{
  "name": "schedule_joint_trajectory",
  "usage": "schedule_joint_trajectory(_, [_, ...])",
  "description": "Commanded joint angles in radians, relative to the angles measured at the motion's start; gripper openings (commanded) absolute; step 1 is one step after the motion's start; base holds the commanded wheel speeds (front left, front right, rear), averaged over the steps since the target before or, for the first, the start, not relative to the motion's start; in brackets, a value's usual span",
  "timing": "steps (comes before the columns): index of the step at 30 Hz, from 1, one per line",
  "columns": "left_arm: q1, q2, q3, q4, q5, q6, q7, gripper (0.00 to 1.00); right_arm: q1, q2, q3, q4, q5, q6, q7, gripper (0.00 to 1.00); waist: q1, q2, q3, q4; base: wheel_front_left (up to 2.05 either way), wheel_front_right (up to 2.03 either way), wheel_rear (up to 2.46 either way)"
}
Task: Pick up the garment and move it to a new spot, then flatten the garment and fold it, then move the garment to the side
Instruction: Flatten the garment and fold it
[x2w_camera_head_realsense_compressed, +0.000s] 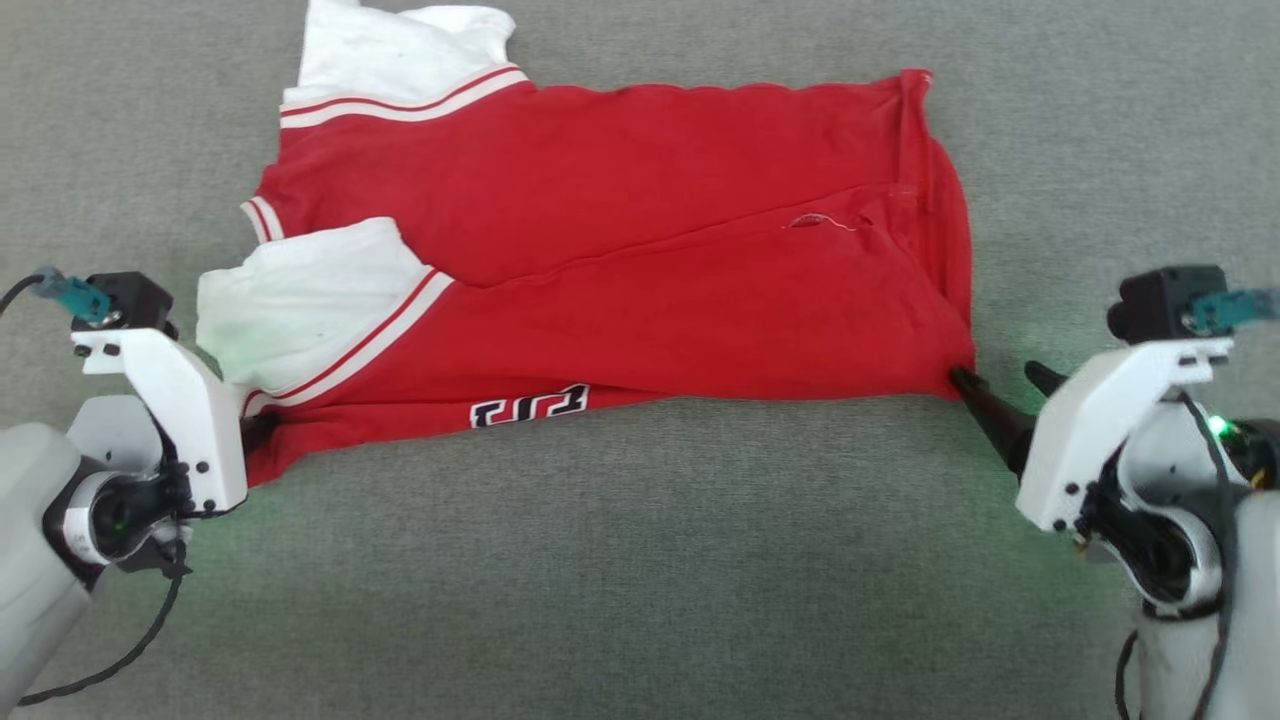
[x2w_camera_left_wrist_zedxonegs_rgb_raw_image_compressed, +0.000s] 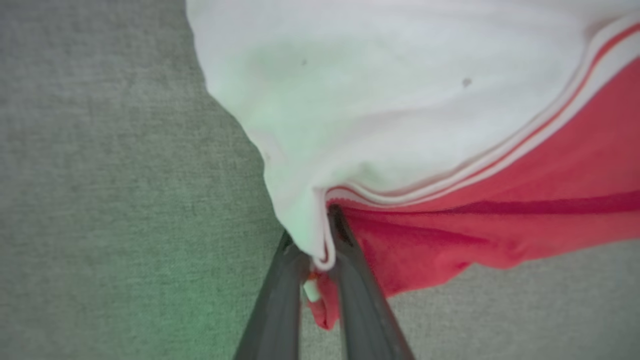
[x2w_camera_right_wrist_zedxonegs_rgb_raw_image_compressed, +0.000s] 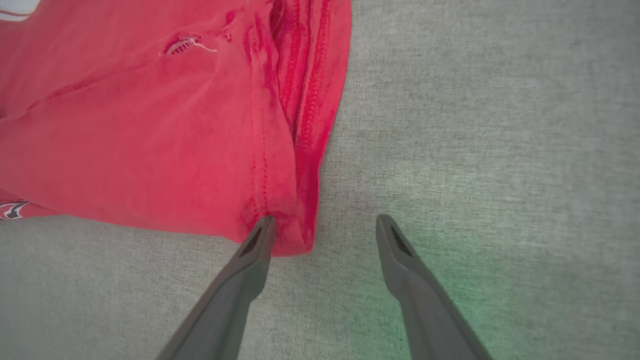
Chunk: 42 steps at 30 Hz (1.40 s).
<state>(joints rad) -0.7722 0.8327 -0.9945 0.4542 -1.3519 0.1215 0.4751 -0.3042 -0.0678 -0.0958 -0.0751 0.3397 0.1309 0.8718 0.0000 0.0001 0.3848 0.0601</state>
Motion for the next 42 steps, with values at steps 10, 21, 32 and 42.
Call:
schedule_joint_trajectory(10, [0.005,-0.128,-0.047,0.090,0.019,-0.071,-0.002,0.00,-0.136,-0.005,0.063,0.180,-0.065,0.000,0.139,1.00,0.0000,-0.0001,0.007,0.047,0.00,0.00,0.00])
schedule_joint_trajectory(21, [-0.013,-0.142,-0.043,0.126,0.015,-0.107,-0.001,0.05,-0.194,-0.040,0.118,0.306,-0.071,0.000,0.148,0.00,0.0000,-0.0001,0.005,0.070,0.00,0.00,0.00])
schedule_joint_trajectory(32, [-0.004,0.057,-0.015,-0.101,0.004,-0.027,0.065,0.00,-0.134,-0.142,0.100,0.098,0.039,-0.001,0.256,0.00,0.0000,-0.0001,-0.022,0.071,0.00,0.00,0.00])
schedule_joint_trajectory(42, [0.093,0.235,0.005,-0.440,-0.052,0.142,0.093,0.00,0.018,-0.168,0.008,-0.135,0.090,-0.001,0.409,0.00,0.0000,-0.0001,-0.017,0.064,0.00,0.00,0.00])
